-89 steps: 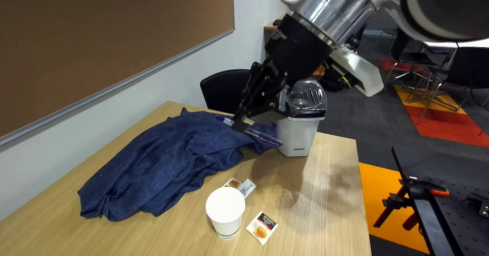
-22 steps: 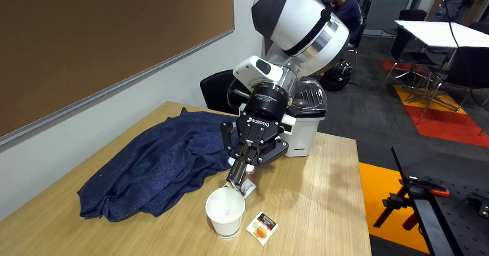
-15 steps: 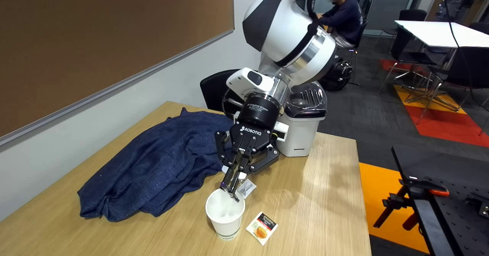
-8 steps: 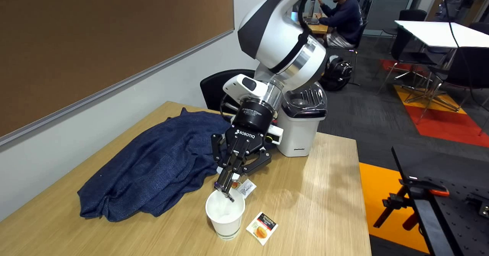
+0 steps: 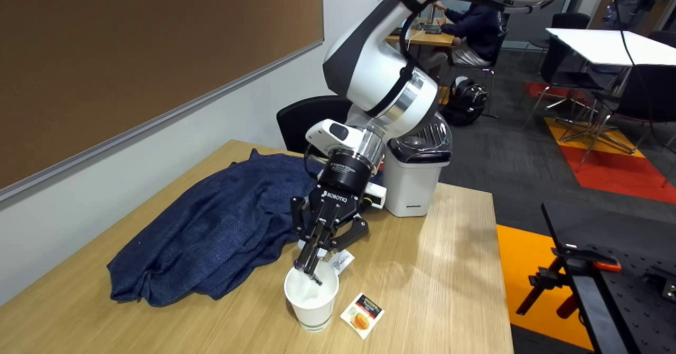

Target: Put the pen in the cup

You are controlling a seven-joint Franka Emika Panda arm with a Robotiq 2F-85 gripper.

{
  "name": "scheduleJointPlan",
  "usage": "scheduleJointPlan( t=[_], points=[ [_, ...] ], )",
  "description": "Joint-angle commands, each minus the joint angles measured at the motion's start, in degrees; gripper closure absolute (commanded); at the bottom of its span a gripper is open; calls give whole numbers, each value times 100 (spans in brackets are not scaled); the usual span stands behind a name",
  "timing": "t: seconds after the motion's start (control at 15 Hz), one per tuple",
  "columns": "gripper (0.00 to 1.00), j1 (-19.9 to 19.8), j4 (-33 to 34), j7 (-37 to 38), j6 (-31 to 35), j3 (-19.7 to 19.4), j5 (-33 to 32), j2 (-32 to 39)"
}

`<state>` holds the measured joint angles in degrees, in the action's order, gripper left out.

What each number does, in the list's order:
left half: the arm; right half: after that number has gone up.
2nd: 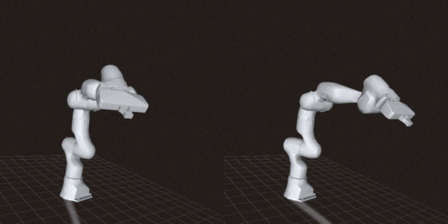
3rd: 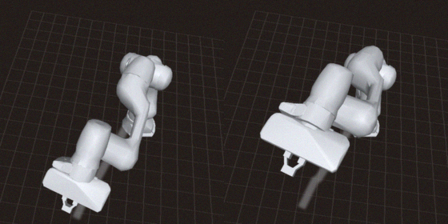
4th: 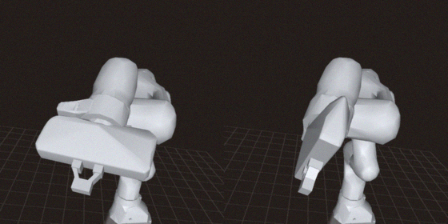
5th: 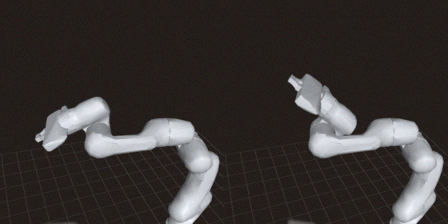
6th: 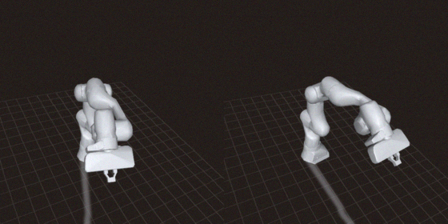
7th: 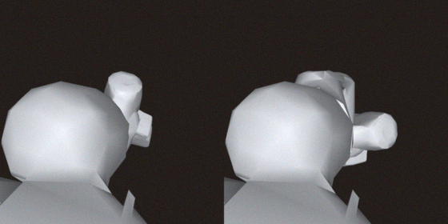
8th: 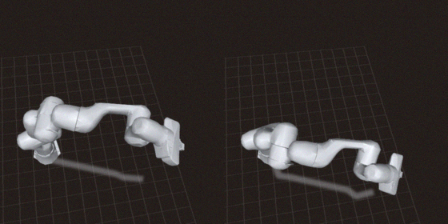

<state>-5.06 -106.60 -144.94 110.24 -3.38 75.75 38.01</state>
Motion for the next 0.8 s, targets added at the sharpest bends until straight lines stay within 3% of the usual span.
scheduleJointPlan(
  t=[0.0, 0.73],
  points=[
    [97, -120, 256, 43, -154, 106, 70, 212],
    [97, -82, 497, 181, -6, 92, 45, 555]
  ],
)
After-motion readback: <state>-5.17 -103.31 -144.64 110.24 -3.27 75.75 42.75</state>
